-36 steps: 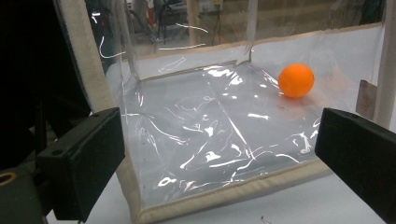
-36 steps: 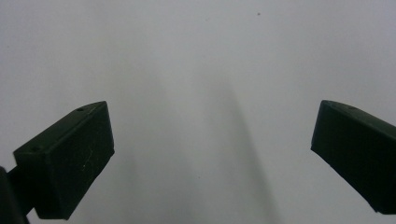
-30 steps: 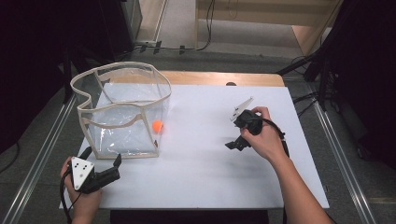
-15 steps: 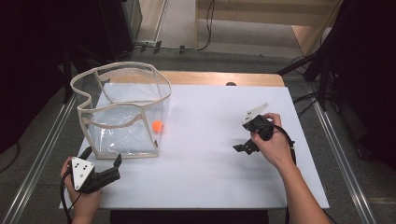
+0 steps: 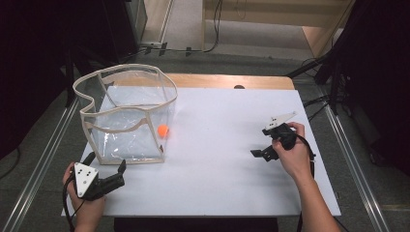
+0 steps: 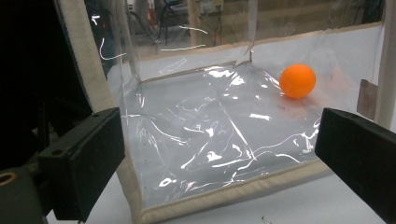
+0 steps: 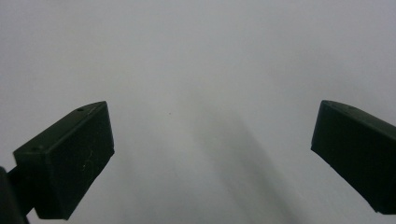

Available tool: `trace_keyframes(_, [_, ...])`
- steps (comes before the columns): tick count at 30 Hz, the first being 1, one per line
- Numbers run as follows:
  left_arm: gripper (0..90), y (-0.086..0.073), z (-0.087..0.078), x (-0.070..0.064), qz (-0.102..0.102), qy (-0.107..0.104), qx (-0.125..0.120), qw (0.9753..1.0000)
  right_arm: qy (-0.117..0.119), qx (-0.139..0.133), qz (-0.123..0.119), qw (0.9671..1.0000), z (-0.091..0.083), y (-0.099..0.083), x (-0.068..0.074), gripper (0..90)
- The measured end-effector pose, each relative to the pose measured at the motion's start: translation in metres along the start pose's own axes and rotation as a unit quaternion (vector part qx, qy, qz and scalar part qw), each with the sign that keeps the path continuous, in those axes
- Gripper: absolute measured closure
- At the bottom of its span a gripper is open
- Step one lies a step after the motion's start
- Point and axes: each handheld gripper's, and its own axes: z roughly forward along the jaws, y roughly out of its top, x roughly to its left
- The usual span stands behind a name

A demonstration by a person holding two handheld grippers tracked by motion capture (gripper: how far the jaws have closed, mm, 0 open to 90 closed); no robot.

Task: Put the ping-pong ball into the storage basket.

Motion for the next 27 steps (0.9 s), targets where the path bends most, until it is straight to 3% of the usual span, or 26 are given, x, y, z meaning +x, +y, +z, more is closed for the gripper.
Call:
trace_keyframes(15, [2.1, 0.0, 0.0, 0.0, 0.003, -0.001, 0.0, 1.0, -0.018, -0.062, 0.038, 0.9972, -0.008, -0.032, -0.005, 0.0])
trace_keyframes(27, [2.1, 0.0, 0.0, -0.001, 0.004, -0.001, 0.001, 1.0, -0.028, -0.116, 0.064, 0.9909, -0.015, -0.06, -0.005, 0.0])
